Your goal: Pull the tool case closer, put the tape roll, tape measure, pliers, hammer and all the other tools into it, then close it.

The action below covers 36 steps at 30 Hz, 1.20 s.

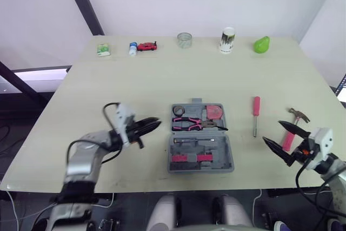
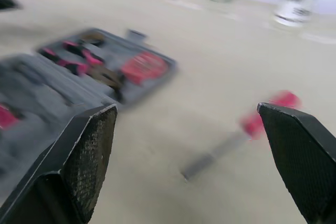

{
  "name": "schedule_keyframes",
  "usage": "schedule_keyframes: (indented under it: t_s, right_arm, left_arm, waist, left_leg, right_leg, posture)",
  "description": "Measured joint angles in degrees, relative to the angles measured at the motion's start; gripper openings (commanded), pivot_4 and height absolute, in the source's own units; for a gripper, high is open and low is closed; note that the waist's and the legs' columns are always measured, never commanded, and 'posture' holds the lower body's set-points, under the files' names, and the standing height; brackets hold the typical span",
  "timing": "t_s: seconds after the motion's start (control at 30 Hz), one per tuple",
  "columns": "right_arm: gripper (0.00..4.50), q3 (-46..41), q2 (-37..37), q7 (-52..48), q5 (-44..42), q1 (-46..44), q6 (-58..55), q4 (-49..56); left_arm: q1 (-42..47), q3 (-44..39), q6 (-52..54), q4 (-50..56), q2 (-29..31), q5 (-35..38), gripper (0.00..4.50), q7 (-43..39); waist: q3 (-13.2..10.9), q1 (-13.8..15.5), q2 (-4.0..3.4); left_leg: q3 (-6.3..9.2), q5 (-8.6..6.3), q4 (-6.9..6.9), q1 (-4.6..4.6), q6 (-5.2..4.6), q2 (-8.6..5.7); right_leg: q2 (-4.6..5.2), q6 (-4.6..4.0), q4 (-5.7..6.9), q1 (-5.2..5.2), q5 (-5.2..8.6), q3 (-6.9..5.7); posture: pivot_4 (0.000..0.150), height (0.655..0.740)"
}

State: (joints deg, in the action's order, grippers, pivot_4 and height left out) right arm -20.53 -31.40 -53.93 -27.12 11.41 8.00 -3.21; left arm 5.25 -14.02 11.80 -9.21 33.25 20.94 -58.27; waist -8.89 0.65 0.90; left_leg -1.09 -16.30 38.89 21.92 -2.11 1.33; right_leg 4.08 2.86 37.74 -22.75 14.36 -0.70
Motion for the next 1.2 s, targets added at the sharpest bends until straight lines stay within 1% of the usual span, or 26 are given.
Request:
schedule_keyframes:
  t_s: [0.13, 0.17, 0.23, 0.37, 0.47, 0.7, 0.8, 0.93, 1.1, 1.2]
  right_arm:
    - [4.50, -3.9, 0.0, 0.2, -0.4, 4.3, 1.4, -2.8]
    - [4.50, -4.9, 0.0, 0.0, -0.9, 5.3, 1.4, -3.3]
    - [4.50, -6.5, 0.0, -0.4, -1.9, 7.7, 1.4, -4.2]
    - [4.50, -10.6, 0.1, -1.8, -3.1, 13.0, 2.1, -7.0]
    - [4.50, -12.1, 0.2, -2.5, -3.4, 14.9, 3.0, -9.4]
    - [4.50, -13.3, 1.0, -4.1, -3.1, 17.5, 6.2, -16.2]
    - [4.50, -13.3, 1.2, -3.8, -3.3, 16.8, 6.2, -16.5]
    - [4.50, -13.4, 1.2, -1.7, -3.3, 13.6, 6.2, -16.0]
    - [4.50, -13.0, 1.0, 3.9, -2.8, 8.0, 3.5, -12.3]
    - [4.50, -10.3, -0.5, 7.9, 0.1, 4.2, -0.5, -10.8]
  left_arm:
    - [-9.7, -7.6, -1.4, 0.3, 2.1, 1.4, 4.17, 1.3]
    - [-12.5, -9.4, -1.7, 0.6, 2.3, 1.9, 4.44, 1.5]
    - [-16.9, -11.9, -2.5, 0.5, 2.5, 2.2, 4.44, 1.6]
    - [-24.8, -17.8, -4.6, -3.0, 2.9, 3.5, 4.44, 0.9]
    - [-26.7, -19.7, -5.1, -3.9, 2.9, 4.2, 4.44, 1.0]
    - [-29.3, -19.9, -6.4, -3.8, 2.4, 4.7, 4.44, 1.0]
    - [-29.0, -19.9, -6.4, -3.3, 2.4, 5.0, 4.44, 1.0]
    - [-26.6, -19.4, -6.4, -2.0, 2.5, 5.1, 4.44, 1.1]
    - [-21.5, -16.9, -5.0, 2.3, 3.4, 6.0, 4.44, 0.9]
    - [-16.4, -13.5, -2.2, 6.4, 3.7, 7.6, 4.44, 0.5]
  waist:
    - [0.0, 0.0, -0.01]
    - [0.0, 0.0, -0.01]
    - [0.0, 0.0, -0.01]
    - [0.0, 0.2, 0.00]
    - [0.0, 0.3, 0.03]
    - [0.1, 0.0, -0.01]
    - [0.1, -0.1, -0.03]
    - [0.1, 0.0, -0.08]
    - [0.1, 0.2, -0.13]
    - [0.2, 0.1, -0.18]
  left_leg:
    - [-0.10, 0.00, -0.24, -0.09, 0.00, 0.00]
    - [-0.11, 0.00, -0.29, -0.09, 0.01, 0.01]
    - [-0.13, 0.00, -0.34, -0.12, 0.01, 0.00]
    - [-0.08, -0.01, -0.46, -0.10, 0.02, -0.01]
    - [-0.07, -0.01, -0.46, -0.11, 0.02, -0.04]
    - [-0.08, -0.01, -0.62, -0.08, 0.03, -0.03]
    - [-0.08, -0.02, -0.62, -0.09, 0.03, -0.02]
    - [-0.08, -0.02, -0.62, -0.09, 0.03, -0.03]
    - [-0.08, -0.02, -0.63, -0.01, 0.03, -0.04]
    - [-0.08, -0.02, -0.62, 0.02, 0.03, -0.04]
  right_leg:
    - [0.11, -0.17, -0.11, -0.02, 0.10, 0.06]
    - [0.17, -0.20, -0.14, -0.03, 0.12, 0.08]
    - [0.50, -0.22, -0.18, -0.03, 0.13, 0.14]
    - [0.65, -0.26, -0.34, -0.03, 0.15, 0.07]
    - [0.79, -0.25, -0.37, -0.04, 0.15, 0.03]
    - [0.83, -0.26, -0.59, -0.04, 0.14, 0.04]
    - [0.89, -0.26, -0.59, -0.05, 0.14, 0.05]
    - [0.97, -0.27, -0.59, -0.05, 0.13, 0.03]
    - [0.98, -0.29, -0.60, -0.04, 0.11, 0.01]
    - [0.99, -0.30, -0.62, -0.05, 0.10, -0.01]
  posture:
    - [0.150, 0.7400]
    - [0.150, 0.7400]
    - [0.150, 0.7400]
    - [0.150, 0.7400]
    - [0.150, 0.7400]
    - [0.150, 0.7400]
    - [0.150, 0.7400]
    - [0.150, 0.7400]
    - [0.150, 0.7400]
    - [0.150, 0.7400]
